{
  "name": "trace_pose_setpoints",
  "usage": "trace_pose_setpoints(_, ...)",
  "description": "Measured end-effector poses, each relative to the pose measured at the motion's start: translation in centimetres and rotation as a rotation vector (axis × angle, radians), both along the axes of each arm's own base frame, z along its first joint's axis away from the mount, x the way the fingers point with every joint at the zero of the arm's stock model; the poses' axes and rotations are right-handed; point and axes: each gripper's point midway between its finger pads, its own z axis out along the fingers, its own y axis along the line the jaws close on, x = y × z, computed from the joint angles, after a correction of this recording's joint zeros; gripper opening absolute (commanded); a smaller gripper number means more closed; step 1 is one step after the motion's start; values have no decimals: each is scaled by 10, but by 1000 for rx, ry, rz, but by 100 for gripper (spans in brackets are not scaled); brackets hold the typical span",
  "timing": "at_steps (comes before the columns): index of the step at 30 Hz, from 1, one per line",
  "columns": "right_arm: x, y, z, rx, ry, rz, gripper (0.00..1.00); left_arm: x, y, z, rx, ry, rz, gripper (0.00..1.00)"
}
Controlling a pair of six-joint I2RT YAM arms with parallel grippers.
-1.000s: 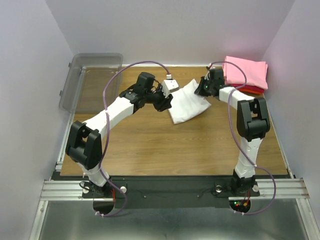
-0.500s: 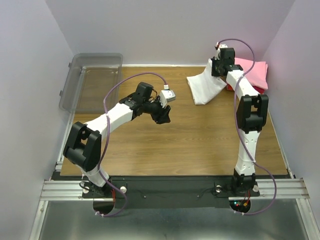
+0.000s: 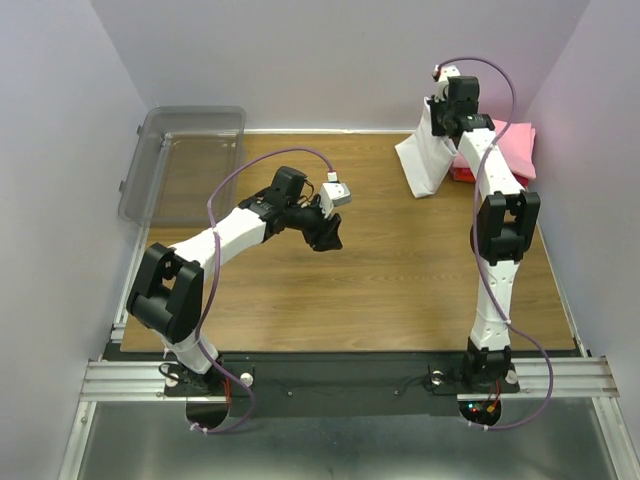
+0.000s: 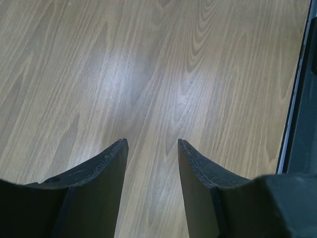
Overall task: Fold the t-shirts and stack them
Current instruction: Neatly place the folded tshirt to the corner
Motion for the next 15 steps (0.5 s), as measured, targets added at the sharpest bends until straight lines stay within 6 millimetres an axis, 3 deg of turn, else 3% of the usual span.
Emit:
trace_pose_setpoints(7,-3,-7,1,-28,17,2,1,-2,-1,1,-8,6,-10,56)
trace_pose_setpoints(10,-4,-9,11,-33,2,3,1,-2,-1,1,-9,8,-10,56)
trace_pose_setpoints(15,-8,-10,38,-29,-39,3,1,-3,-1,-1,-8,16,-13,81)
